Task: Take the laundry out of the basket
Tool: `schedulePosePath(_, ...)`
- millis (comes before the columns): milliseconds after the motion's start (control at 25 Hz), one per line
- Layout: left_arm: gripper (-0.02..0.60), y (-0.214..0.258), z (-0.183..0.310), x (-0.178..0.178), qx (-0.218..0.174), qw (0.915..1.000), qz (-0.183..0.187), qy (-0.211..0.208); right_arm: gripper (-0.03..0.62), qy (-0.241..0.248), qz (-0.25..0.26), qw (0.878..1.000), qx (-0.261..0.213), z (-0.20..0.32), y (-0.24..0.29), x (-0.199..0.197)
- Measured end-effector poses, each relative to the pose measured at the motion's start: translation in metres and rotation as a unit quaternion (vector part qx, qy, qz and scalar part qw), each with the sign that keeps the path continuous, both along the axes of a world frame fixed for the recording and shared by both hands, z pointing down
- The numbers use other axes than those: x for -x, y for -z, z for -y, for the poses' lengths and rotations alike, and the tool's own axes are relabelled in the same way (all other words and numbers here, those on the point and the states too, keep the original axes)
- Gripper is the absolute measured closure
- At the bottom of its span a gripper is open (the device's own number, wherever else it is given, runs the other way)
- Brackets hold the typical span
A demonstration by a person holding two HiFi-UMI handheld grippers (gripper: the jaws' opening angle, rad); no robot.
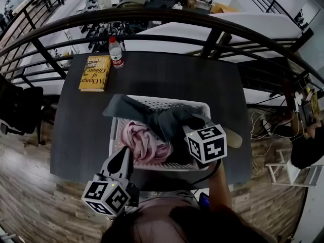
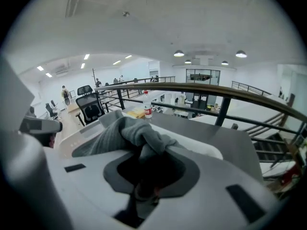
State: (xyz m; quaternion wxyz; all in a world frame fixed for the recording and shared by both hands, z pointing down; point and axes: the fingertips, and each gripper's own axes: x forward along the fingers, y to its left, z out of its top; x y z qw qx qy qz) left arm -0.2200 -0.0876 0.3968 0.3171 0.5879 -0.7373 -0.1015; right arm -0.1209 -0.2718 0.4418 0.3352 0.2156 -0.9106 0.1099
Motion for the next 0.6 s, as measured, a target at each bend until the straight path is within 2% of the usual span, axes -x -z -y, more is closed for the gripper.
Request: schedulePosePath(600, 0.583, 0.015, 0.0, -0.018, -0.023, 0.9992, 0.013, -0.031, 0.528, -0.029, 0.114, 0.992, -0.044, 0.0, 0.09, -0.023)
